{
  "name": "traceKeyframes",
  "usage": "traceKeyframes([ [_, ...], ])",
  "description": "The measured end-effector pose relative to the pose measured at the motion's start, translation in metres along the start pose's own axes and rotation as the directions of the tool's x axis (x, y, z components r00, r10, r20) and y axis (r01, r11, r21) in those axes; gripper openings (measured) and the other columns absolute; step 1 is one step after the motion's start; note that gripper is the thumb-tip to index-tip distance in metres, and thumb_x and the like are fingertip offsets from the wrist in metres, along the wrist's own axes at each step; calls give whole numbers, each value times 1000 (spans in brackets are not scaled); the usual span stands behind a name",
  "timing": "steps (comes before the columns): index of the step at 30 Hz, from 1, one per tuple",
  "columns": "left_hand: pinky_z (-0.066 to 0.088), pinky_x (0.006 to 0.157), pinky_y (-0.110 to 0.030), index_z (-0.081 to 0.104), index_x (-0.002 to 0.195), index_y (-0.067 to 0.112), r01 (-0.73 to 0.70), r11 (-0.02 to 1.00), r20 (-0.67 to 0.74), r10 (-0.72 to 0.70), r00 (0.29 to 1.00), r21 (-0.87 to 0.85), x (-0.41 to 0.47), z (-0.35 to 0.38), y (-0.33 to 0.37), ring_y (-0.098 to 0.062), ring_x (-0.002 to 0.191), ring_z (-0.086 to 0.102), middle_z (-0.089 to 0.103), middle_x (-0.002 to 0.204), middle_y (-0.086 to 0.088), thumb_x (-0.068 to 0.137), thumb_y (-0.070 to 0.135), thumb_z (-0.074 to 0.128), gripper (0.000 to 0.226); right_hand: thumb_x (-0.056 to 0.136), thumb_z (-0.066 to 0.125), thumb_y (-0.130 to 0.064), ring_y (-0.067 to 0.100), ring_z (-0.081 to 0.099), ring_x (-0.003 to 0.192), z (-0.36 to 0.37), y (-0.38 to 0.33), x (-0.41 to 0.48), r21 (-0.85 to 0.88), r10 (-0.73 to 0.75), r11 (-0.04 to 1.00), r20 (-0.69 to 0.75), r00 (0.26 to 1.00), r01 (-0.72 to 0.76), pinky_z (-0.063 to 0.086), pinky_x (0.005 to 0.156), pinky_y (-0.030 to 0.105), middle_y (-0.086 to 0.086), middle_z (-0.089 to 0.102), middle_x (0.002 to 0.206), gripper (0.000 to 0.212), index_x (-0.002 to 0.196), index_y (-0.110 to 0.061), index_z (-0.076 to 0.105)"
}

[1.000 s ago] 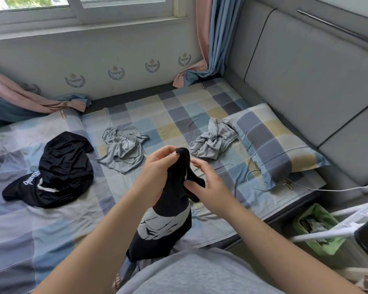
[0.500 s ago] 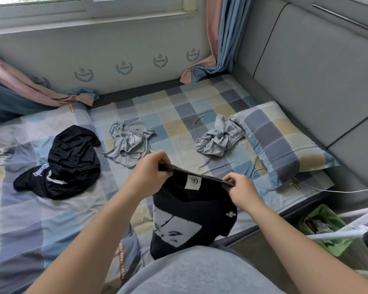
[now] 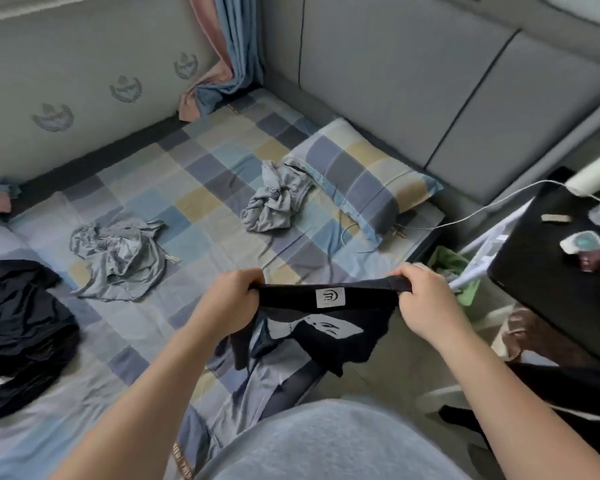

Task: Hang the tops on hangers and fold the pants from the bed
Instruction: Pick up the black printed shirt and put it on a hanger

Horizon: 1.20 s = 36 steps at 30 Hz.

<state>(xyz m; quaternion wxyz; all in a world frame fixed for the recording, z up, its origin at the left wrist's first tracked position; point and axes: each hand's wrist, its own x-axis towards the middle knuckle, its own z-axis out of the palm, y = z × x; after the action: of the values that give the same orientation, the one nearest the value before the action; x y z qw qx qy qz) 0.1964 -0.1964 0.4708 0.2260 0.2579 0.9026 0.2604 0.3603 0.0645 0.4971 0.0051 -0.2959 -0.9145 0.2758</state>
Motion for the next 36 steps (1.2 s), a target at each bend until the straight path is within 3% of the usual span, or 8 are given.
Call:
traceKeyframes([
  [6, 28, 56, -34, 42, 71, 8, -173, 977, 132, 189, 973, -123, 12, 37, 61, -13, 56, 38, 40, 60, 1, 81, 6, 43, 10, 90, 42, -2, 24, 56, 77, -19, 68, -56, 49, 292, 955, 19, 956, -293, 46, 64, 37, -2, 58, 90, 29, 90, -27, 56],
  [10, 26, 57, -35, 41, 73, 2, -293, 946, 178, 315, 932, -143, 1, 65, 99, -17, 56, 33, 36, 61, -3, 72, 24, 39, 22, 96, 57, -24, 21, 59, 92, -35, 113, -120, 134, 319, 938, 16, 948, -318, 49, 85, 39, -12, 66, 89, 11, 93, -28, 67],
  [13, 25, 57, -34, 42, 73, 2, -381, 915, 234, 403, 885, -134, -16, 93, 125, -14, 54, 32, 36, 60, -1, 73, 28, 42, 26, 95, 60, -28, 24, 56, 78, -41, 143, -177, 264, 346, 903, 20, 938, -339, 42, 72, 38, -7, 60, 70, 23, 72, -25, 55],
  [16, 27, 53, -31, 41, 72, 7, -408, 904, 272, 426, 863, -125, -42, 128, 154, -10, 50, 33, 37, 58, 1, 76, 27, 46, 22, 92, 63, -21, 6, 43, 59, -49, 168, -237, 364, 358, 874, -33, 933, -323, 32, 62, 32, -13, 48, 59, 33, 64, -29, 46],
  [23, 39, 58, -40, 46, 76, 4, -460, 867, 370, 498, 784, -192, -131, 218, 232, -20, 62, 42, 42, 63, -3, 75, 30, 43, 25, 77, 58, -29, 7, 32, 58, -76, 225, -382, 508, 468, 806, -231, 853, -304, 25, 58, 32, -13, 36, 56, 24, 64, -21, 38],
  [29, 43, 57, -36, 46, 71, 21, -576, 783, 465, 612, 640, -236, -201, 299, 313, -16, 56, 47, 47, 57, 9, 90, 11, 52, 23, 78, 59, -35, 3, 36, 54, -101, 280, -502, 553, 615, 760, -442, 653, -341, 31, 53, 19, -11, 40, 57, 26, 68, -18, 43],
  [33, 38, 47, -18, 47, 71, 21, -628, 702, 506, 697, 508, -335, -242, 348, 380, -8, 48, 42, 45, 54, 7, 94, 16, 55, 25, 78, 62, -35, 2, 38, 54, -124, 308, -567, 555, 678, 734, -573, 460, -390, 32, 52, 14, -11, 44, 59, 24, 71, -19, 45],
  [36, 37, 53, -26, 46, 71, 23, -668, 614, 513, 768, 384, -420, -272, 379, 437, -6, 50, 41, 45, 53, 13, 99, 23, 54, 29, 77, 64, -34, 2, 40, 56, -149, 328, -605, 585, 717, 691, -630, 298, -426, 32, 54, 18, -11, 47, 59, 21, 72, -19, 49],
])
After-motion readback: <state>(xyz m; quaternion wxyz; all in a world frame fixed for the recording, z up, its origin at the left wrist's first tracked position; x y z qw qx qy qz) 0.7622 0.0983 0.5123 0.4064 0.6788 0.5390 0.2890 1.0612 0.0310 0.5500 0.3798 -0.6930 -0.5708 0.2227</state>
